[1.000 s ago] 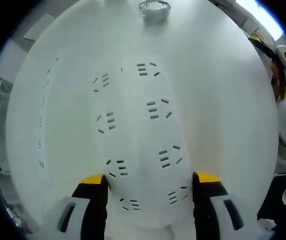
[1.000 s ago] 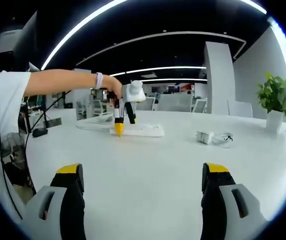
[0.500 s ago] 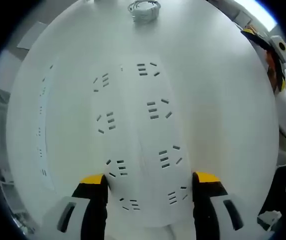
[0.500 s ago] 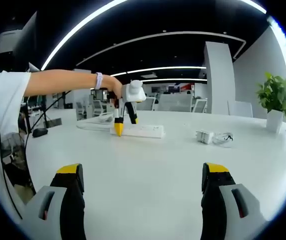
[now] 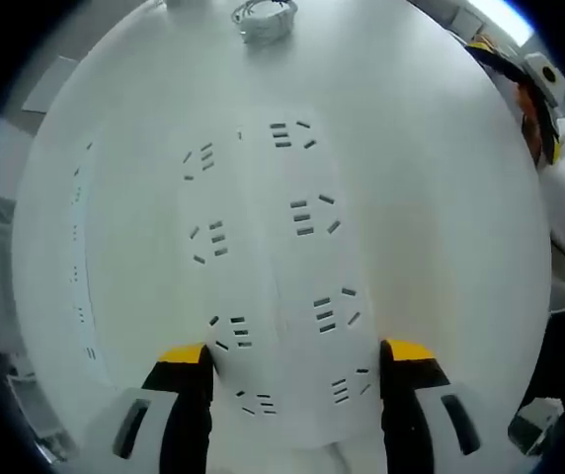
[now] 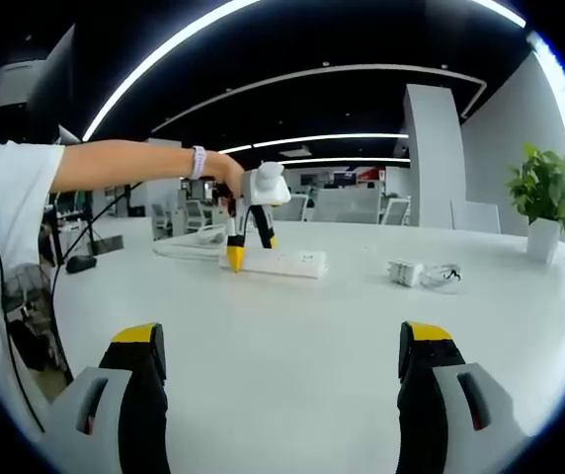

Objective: Straighten the power strip on the desk, plug the charger into it

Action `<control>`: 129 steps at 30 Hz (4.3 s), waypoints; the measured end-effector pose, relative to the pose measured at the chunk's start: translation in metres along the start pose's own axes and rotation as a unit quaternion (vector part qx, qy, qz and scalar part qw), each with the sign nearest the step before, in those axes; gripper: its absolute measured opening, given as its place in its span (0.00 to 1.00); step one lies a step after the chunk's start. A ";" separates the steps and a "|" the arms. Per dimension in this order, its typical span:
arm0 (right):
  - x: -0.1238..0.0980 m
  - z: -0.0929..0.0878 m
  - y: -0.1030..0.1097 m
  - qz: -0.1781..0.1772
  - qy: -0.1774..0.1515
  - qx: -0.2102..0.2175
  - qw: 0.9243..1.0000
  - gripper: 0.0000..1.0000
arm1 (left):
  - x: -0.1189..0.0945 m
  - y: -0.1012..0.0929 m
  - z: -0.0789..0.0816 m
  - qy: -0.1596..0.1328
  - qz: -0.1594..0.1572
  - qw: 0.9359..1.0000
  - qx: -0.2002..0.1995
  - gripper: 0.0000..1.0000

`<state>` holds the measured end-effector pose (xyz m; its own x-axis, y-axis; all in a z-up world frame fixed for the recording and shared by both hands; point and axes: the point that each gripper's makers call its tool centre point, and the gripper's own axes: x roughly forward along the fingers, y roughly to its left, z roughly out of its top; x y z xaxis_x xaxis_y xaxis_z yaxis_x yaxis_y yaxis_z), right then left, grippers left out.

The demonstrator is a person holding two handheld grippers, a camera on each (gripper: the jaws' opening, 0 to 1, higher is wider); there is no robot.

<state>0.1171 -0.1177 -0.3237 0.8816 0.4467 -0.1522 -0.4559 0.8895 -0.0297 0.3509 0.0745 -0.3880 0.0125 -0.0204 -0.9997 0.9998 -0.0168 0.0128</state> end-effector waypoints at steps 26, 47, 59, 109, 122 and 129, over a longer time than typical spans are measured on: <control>-0.012 0.000 -0.001 -0.002 -0.007 0.005 1.000 0.98 | -0.002 -0.009 0.000 0.026 0.004 0.999 0.027 0.69; -0.015 0.000 0.003 0.001 -0.009 0.006 1.000 0.98 | -0.002 -0.019 0.002 0.019 0.002 0.999 0.033 0.69; -0.019 -0.001 0.004 0.000 -0.010 0.008 1.000 0.98 | -0.001 -0.027 0.003 0.023 0.002 0.999 0.036 0.69; -0.030 0.003 0.007 -0.011 -0.016 -0.005 1.000 0.98 | -0.028 -0.011 0.006 -0.056 0.076 0.995 -0.015 0.99; -0.031 0.006 0.016 -0.002 -0.019 -0.004 1.000 0.98 | -0.036 -0.008 0.011 -0.159 0.117 0.978 -0.063 0.99; -0.027 0.004 0.021 0.006 -0.016 -0.005 1.000 0.98 | -0.041 -0.016 0.010 -0.203 0.128 0.967 -0.088 0.99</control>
<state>0.0837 -0.1108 -0.3159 0.8794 0.4606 -0.1208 -0.4677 0.8831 -0.0377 0.3345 0.0656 -0.3475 0.2888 -0.3917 -0.8736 0.9523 0.2112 0.2201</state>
